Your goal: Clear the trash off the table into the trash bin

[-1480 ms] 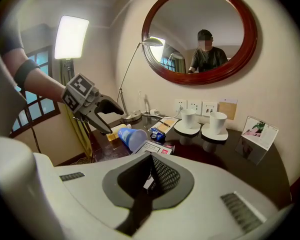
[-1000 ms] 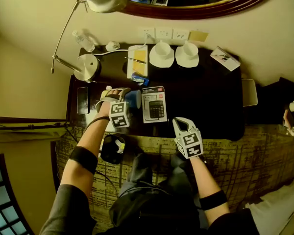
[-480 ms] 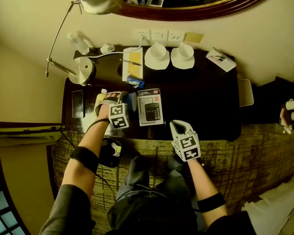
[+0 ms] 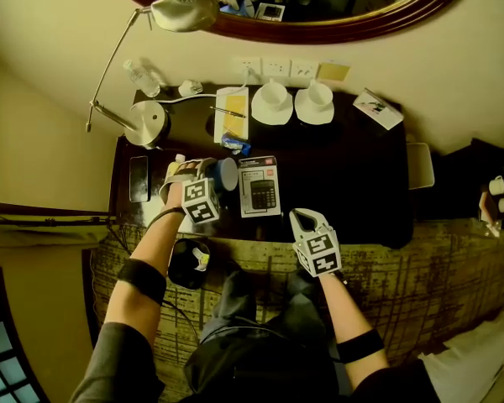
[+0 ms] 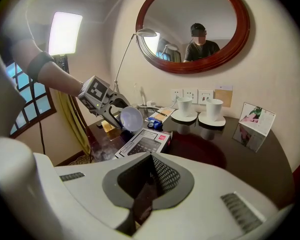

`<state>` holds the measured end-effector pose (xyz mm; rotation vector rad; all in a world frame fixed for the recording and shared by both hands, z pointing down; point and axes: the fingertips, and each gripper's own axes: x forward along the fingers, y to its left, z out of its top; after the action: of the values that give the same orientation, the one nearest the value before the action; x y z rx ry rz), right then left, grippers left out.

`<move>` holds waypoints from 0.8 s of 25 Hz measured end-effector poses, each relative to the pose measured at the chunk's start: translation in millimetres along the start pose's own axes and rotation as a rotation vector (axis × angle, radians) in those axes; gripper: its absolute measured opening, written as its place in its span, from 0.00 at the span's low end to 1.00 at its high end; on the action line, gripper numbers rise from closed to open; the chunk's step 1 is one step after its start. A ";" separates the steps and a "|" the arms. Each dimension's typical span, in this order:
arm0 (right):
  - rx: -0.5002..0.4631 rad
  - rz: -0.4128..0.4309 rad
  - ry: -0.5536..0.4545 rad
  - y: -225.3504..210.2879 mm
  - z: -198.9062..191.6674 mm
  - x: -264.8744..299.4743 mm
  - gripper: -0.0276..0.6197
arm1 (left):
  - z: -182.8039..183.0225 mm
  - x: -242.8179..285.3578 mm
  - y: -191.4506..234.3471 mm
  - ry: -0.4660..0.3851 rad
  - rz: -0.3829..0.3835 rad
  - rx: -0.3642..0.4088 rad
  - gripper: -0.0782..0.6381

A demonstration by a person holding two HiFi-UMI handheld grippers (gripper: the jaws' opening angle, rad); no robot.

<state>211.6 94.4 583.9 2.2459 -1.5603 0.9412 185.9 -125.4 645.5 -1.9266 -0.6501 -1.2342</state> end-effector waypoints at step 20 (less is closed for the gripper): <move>-0.109 0.125 -0.181 25.8 98.1 -33.3 0.05 | 66.9 -204.8 -9.5 -0.645 0.268 -0.856 0.62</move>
<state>216.8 56.3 484.2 2.2321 -1.8012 0.6802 131.3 -70.7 444.2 -3.0610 -0.1210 -0.7424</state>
